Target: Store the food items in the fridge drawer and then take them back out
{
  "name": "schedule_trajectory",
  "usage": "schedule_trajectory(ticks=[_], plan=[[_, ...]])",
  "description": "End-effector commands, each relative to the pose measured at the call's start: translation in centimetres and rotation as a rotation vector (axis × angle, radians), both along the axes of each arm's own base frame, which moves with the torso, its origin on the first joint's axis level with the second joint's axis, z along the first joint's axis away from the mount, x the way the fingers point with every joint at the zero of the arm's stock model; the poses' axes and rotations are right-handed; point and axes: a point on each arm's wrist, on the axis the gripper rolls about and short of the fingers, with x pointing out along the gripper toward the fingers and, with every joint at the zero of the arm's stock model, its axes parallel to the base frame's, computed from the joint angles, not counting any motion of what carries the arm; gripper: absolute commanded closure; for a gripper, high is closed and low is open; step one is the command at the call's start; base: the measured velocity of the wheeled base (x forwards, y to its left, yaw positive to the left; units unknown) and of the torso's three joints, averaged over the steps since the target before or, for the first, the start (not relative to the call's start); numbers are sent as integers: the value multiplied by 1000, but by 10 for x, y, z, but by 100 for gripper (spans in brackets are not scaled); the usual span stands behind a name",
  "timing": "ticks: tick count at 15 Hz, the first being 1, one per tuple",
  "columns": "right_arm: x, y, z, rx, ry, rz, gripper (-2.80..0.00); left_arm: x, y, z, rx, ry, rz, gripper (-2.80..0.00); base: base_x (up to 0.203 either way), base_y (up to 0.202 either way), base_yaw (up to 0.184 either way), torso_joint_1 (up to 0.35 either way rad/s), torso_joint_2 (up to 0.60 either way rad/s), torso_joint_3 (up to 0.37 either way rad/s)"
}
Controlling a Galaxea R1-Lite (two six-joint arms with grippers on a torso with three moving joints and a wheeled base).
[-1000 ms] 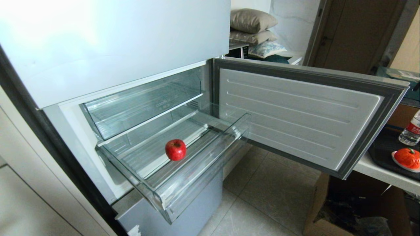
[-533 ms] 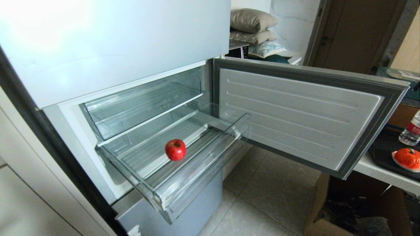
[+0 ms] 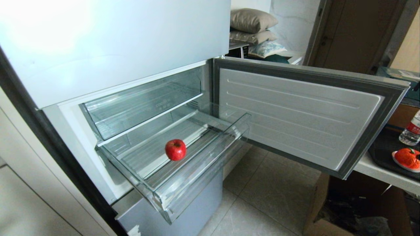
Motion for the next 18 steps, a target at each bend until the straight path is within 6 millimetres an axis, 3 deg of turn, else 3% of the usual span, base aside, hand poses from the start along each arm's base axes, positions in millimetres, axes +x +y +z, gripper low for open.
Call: schedule_trajectory(ticks=[1, 5, 13, 18], plan=[[10, -5, -5, 9, -12, 38, -280, 0, 0, 0, 0, 1, 0, 0, 0, 0, 0, 0, 0, 0], [23, -2, -6, 20, -38, 112, -280, 0, 0, 0, 0, 1, 0, 0, 0, 0, 0, 0, 0, 0], [54, -16, -19, 3, -52, 139, -280, 0, 0, 0, 0, 1, 0, 0, 0, 0, 0, 0, 0, 0], [60, -20, -26, 7, -48, 141, -280, 0, 0, 0, 0, 1, 0, 0, 0, 0, 0, 0, 0, 0]])
